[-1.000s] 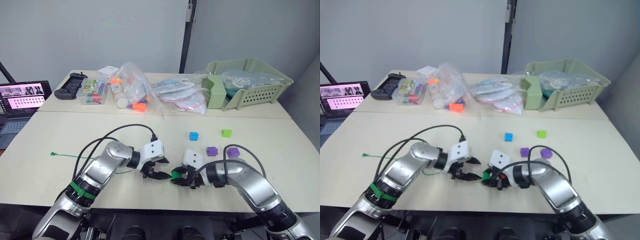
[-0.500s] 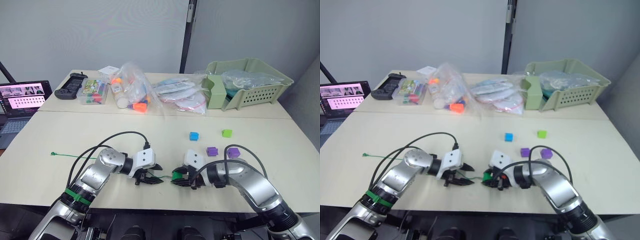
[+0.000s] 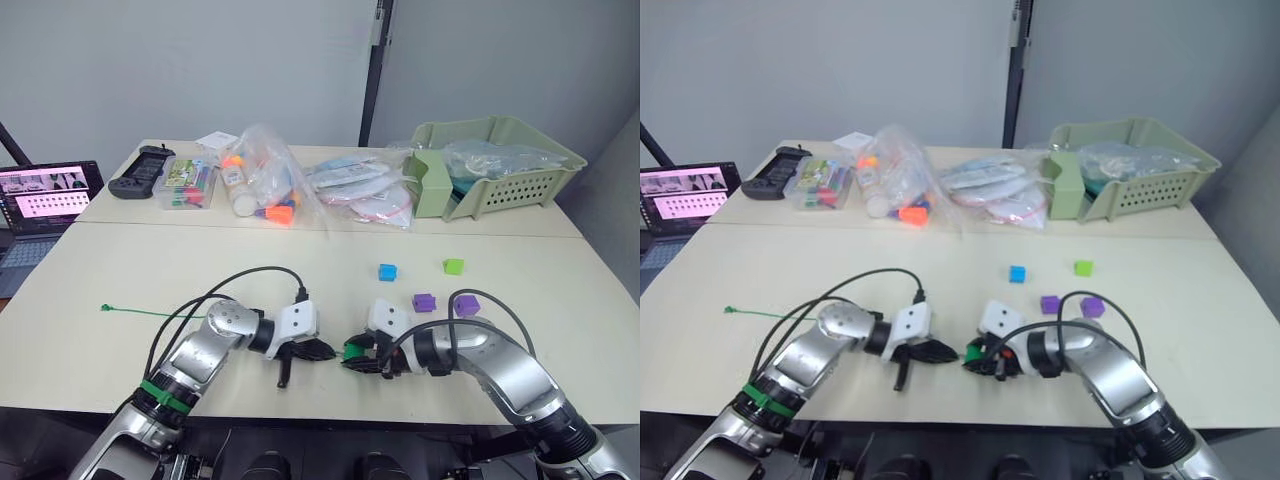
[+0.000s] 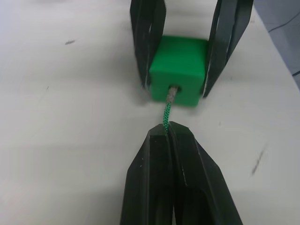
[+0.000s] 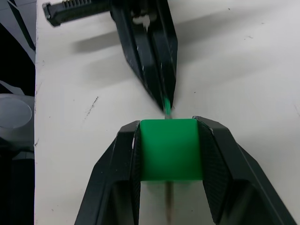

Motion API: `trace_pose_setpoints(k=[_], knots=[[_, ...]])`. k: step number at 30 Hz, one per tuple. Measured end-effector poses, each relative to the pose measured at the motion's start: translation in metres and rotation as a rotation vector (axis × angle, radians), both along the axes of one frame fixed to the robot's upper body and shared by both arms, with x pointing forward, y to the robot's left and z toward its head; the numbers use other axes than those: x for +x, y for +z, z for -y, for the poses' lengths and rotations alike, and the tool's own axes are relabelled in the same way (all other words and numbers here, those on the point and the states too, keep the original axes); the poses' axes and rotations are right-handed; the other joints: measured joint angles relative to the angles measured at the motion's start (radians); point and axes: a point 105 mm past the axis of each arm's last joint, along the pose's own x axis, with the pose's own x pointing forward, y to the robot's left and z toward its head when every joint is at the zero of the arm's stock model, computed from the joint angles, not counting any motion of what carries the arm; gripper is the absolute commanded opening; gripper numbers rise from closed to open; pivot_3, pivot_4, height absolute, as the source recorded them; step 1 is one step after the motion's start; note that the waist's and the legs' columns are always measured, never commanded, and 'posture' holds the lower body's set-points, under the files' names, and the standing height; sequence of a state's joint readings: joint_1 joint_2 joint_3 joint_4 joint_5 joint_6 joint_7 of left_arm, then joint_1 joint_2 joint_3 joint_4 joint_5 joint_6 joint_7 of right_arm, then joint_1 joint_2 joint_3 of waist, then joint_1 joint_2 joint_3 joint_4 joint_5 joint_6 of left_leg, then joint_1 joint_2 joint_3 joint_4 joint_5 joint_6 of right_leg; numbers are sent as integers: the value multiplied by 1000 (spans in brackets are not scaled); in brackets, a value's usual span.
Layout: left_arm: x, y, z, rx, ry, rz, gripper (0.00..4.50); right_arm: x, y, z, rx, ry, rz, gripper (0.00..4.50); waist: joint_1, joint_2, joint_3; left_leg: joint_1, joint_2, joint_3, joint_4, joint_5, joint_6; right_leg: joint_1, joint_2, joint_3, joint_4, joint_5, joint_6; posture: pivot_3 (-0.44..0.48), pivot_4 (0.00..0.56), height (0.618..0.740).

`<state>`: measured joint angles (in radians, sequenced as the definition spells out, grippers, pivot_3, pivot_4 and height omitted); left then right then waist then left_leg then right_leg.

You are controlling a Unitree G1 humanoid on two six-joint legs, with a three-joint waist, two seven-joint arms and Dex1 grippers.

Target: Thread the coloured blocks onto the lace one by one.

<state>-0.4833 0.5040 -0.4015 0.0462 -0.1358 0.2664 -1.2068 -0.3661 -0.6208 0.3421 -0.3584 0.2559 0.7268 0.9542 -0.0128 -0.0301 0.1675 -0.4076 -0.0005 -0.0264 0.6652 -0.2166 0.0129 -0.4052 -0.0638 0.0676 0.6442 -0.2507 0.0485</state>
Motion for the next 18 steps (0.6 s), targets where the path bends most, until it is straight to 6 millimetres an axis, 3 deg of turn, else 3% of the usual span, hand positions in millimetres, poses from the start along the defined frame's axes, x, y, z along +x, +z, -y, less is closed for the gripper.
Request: trace_pose_setpoints(k=[14, 15, 17, 18], knots=[[9, 0, 8, 26, 15, 29, 41, 1, 0, -1, -2, -1, 0, 1175, 0, 0, 0, 1, 0, 0, 0, 0, 0, 0, 0, 0, 0, 0, 0, 0, 150, 740], [9, 0, 8, 27, 17, 26, 297, 1, 0, -1, -1, -1, 0, 1175, 0, 0, 0, 1, 0, 0, 0, 0, 0, 0, 0, 0, 0, 0, 0, 0, 150, 740], [10, 0, 7, 27, 24, 18, 839, 1, 0, -1, 0, -1, 1, 2225, -1, 0, 0, 1, 0, 0, 0, 0, 0, 0, 0, 0, 0, 0, 0, 0, 150, 740], [9, 1, 7, 24, 24, 6, 1165, 1, 1, -2, 6, 1, 1, 2523, -1, 0, 0, 1, 0, 0, 0, 0, 0, 0, 0, 0, 0, 0, 0, 0, 150, 740]])
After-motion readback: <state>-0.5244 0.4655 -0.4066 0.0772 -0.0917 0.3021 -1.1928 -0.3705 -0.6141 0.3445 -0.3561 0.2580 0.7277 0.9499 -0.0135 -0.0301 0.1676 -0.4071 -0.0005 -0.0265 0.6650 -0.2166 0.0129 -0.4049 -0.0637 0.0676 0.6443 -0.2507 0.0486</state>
